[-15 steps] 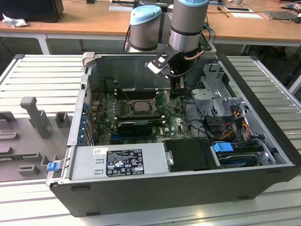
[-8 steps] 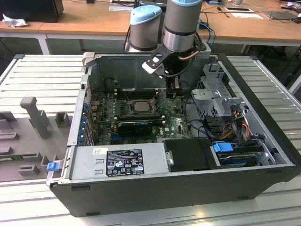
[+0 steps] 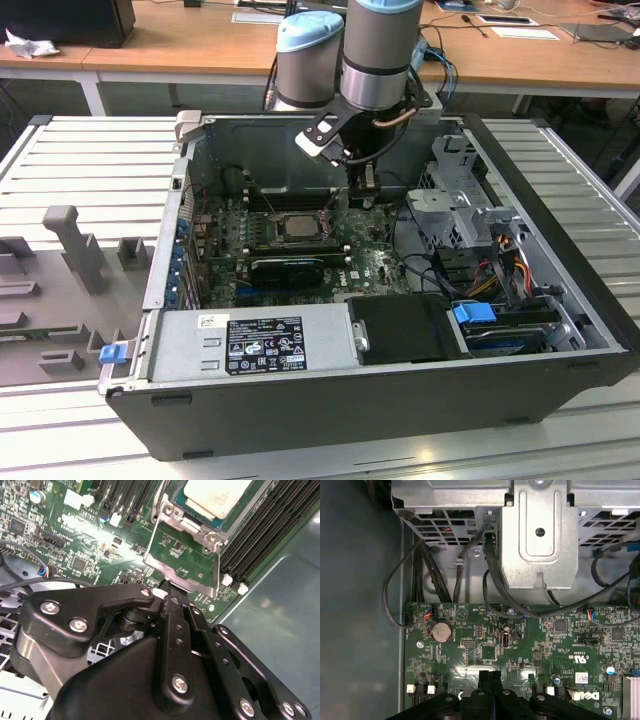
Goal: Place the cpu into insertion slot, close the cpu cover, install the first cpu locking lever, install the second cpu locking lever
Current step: 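Close the cpu cover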
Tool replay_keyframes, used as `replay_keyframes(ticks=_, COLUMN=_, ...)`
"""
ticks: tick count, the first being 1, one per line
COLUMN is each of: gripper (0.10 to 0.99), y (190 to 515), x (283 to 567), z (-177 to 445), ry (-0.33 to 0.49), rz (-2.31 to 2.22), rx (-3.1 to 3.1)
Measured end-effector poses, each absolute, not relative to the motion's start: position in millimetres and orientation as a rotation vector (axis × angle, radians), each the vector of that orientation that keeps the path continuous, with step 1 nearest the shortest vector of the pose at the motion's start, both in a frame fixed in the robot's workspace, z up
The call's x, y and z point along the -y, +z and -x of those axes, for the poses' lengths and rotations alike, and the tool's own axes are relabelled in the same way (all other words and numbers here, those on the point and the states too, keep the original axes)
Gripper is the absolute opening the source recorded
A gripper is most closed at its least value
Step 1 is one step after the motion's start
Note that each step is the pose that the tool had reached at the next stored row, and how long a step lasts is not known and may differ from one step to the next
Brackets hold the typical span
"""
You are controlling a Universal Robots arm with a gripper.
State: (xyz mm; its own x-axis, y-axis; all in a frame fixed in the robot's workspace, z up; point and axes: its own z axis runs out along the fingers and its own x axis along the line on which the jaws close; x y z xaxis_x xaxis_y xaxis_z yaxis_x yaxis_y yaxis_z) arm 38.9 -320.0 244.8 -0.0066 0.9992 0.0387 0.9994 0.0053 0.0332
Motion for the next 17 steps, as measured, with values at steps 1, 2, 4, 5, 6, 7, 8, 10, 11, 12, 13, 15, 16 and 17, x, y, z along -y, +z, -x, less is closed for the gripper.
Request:
replay_keyframes(ticks=1, gripper=0.106, y=244.8, x=320.0, z=-37.9, ry=-0.080, rz=2.211, rx=2.224)
replay_keyframes(ticks=2, gripper=0.106, y=244.8, x=320.0, z=-36.9, ry=-0.080, rz=2.211, rx=2.224)
replay_keyframes(ticks=4, gripper=0.106, y=244.8, x=320.0, z=-35.6, ry=-0.080, rz=2.211, rx=2.224)
replay_keyframes(ticks=5, gripper=0.106, y=244.8, x=320.0, z=-35.2, ry=-0.080, rz=2.211, rx=2.224)
replay_keyframes(ticks=6, gripper=0.106, y=244.8, x=320.0, z=-35.1, ry=-0.080, rz=2.211, rx=2.224)
replay_keyframes(ticks=7, gripper=0.106, y=244.8, x=320.0, z=-35.0, ry=-0.080, rz=2.211, rx=2.225)
replay_keyframes(ticks=8, gripper=0.106, y=244.8, x=320.0, z=-34.9, ry=-0.080, rz=2.211, rx=2.225)
replay_keyframes(ticks=10, gripper=0.106, y=244.8, x=320.0, z=-34.3, ry=-0.080, rz=2.211, rx=2.224)
replay_keyframes(ticks=11, gripper=0.106, y=244.8, x=320.0, z=-33.9, ry=-0.080, rz=2.211, rx=2.224)
replay_keyframes(ticks=12, gripper=0.106, y=244.8, x=320.0, z=-33.7, ry=-0.080, rz=2.211, rx=2.224)
replay_keyframes(ticks=13, gripper=0.106, y=244.8, x=320.0, z=-33.3, ry=-0.080, rz=2.211, rx=2.224)
replay_keyframes(ticks=15, gripper=0.106, y=244.8, x=320.0, z=-32.7, ry=-0.080, rz=2.211, rx=2.224)
replay_keyframes(ticks=16, gripper=0.106, y=244.8, x=320.0, z=-32.4, ry=-0.080, rz=2.211, rx=2.224)
replay_keyframes(ticks=17, gripper=0.106, y=244.8, x=320.0, z=-32.2, ry=-0.080, rz=2.211, rx=2.224)
